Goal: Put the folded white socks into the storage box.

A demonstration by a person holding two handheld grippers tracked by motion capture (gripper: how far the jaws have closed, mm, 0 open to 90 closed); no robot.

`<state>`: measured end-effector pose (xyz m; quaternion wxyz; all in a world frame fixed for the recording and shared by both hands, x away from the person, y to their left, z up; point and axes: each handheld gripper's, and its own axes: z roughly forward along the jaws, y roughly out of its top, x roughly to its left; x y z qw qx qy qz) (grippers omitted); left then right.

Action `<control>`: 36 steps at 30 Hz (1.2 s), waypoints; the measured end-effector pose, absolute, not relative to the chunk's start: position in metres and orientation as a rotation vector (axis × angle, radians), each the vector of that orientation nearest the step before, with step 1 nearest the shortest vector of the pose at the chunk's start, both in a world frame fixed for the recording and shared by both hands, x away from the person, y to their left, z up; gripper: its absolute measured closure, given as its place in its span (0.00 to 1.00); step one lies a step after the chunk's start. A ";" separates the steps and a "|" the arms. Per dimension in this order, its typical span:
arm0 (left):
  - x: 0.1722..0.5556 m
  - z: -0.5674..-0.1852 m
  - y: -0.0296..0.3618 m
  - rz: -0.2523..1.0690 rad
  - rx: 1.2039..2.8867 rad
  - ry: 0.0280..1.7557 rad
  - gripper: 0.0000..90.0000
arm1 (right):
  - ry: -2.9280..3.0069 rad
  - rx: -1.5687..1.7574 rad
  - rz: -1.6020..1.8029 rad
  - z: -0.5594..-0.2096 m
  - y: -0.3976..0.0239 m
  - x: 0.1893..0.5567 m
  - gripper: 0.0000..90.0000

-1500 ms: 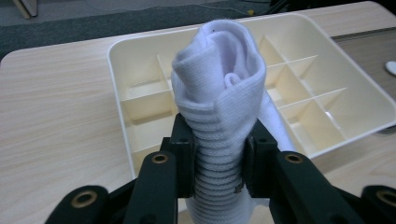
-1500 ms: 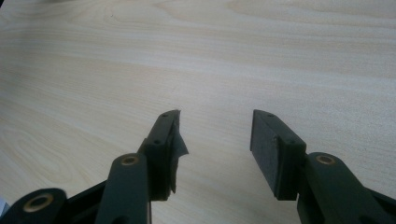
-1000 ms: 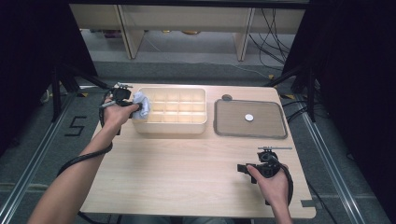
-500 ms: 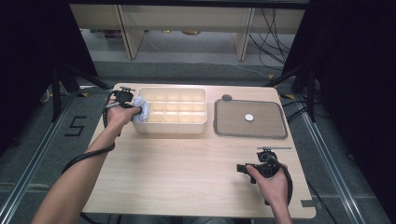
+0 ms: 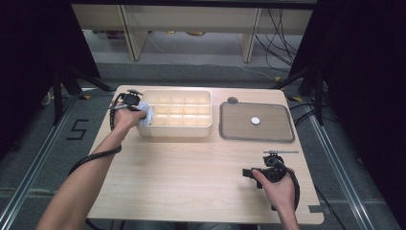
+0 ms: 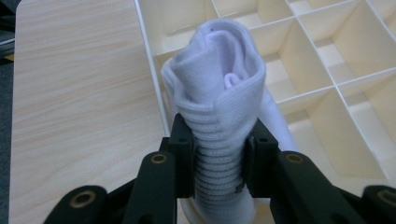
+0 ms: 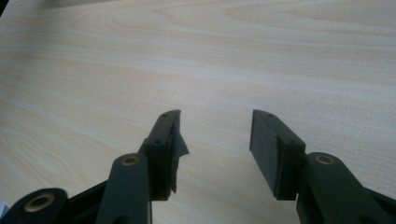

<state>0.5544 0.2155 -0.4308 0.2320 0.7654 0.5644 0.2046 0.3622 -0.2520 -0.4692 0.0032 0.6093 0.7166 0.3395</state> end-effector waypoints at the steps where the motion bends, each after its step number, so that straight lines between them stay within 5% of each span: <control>1: 0.555 -0.431 0.214 0.568 2.114 1.557 0.77 | 2.246 1.910 1.064 -0.469 -0.252 0.362 0.60; 36: 0.569 -0.432 0.201 0.475 2.274 1.680 0.77 | 2.251 1.900 1.080 -0.468 -0.253 0.363 0.59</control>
